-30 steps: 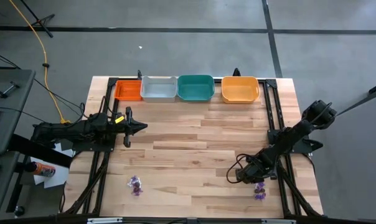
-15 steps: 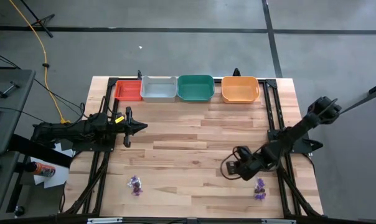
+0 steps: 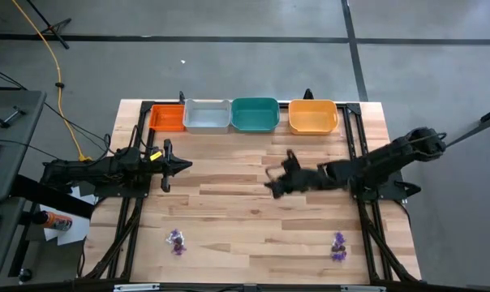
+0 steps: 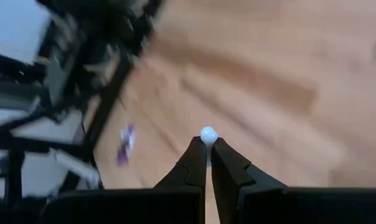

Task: Sort Halloween decoration
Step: Put the white bone into the yellow bin

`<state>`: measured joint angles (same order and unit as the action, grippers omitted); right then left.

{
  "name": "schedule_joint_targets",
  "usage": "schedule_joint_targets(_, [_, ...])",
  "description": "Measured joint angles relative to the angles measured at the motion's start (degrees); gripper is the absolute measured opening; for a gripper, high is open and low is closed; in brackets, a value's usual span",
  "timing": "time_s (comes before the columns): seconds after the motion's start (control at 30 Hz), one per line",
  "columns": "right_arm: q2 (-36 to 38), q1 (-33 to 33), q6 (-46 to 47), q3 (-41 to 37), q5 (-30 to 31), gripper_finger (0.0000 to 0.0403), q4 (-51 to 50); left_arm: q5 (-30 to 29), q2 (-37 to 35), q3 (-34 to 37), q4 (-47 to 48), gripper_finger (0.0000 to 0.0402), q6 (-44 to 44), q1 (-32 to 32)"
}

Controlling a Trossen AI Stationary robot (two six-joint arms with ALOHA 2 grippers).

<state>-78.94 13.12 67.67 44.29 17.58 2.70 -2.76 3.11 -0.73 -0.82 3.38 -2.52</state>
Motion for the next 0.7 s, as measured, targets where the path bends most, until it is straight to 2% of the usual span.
schedule_joint_targets(0.13, [2.31,-7.61,-8.37,0.00,-0.05,0.0000,1.76,0.00,0.00,0.00,-0.01,0.0001,0.00,0.00])
schedule_joint_targets(0.3, [7.33,-17.83,-18.22,0.00,-0.38,0.0000,-0.75,0.00,0.00,0.00,0.00,0.0001,0.00,0.00])
schedule_joint_targets(0.57, [14.63,-35.84,-33.78,0.00,-9.35,0.0000,-8.43,0.00,0.00,0.00,-0.02,0.0001,0.00,0.00])
schedule_joint_targets(0.7, [15.72,-45.01,-41.11,0.00,-14.34,0.0000,-12.56,0.00,0.00,0.01,-0.01,0.0001,0.00,-0.01])
